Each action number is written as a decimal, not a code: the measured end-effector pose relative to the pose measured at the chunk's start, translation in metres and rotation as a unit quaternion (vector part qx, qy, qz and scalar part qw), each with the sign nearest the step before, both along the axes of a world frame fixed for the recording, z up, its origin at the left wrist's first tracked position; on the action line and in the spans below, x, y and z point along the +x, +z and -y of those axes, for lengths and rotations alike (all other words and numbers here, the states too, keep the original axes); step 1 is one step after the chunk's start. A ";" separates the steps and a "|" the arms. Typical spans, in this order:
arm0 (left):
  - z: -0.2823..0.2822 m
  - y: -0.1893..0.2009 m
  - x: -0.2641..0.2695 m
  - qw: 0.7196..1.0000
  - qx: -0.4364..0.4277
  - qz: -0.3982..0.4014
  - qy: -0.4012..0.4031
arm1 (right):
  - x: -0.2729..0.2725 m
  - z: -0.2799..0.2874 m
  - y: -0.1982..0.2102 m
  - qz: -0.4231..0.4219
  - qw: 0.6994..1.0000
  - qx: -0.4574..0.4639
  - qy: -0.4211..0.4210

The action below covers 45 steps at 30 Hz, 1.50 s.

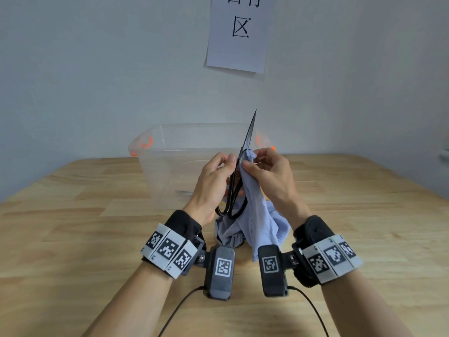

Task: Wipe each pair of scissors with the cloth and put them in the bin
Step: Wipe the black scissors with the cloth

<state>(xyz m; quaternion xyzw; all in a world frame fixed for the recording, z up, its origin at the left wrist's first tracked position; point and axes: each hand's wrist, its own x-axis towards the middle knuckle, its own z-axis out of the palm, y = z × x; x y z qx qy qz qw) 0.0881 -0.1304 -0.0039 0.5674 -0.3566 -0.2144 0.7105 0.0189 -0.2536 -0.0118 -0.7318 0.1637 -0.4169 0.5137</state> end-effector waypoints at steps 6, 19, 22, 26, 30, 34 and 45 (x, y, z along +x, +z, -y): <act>0.000 0.001 -0.002 1.000 0.010 0.014 0.003 | -0.003 -0.002 0.000 -0.032 0.998 -0.058 -0.012; -0.003 0.002 0.000 0.998 -0.015 -0.047 0.026 | -0.004 0.010 -0.006 0.058 0.989 0.126 0.040; -0.002 0.002 0.000 0.999 -0.019 -0.040 0.025 | -0.006 0.007 -0.001 0.072 0.980 0.153 0.109; 0.001 0.001 -0.003 1.000 -0.014 -0.024 0.010 | -0.002 -0.006 0.000 0.078 0.977 0.164 0.111; 0.001 0.002 -0.004 1.000 -0.013 -0.020 0.011 | 0.003 -0.012 -0.003 0.077 0.984 0.140 0.082; -0.001 0.004 -0.002 1.000 -0.010 -0.023 0.016 | 0.000 -0.010 -0.003 0.068 0.988 0.104 0.088; -0.001 0.002 -0.004 0.998 -0.015 -0.049 0.022 | -0.003 0.005 -0.004 0.066 0.986 0.141 0.064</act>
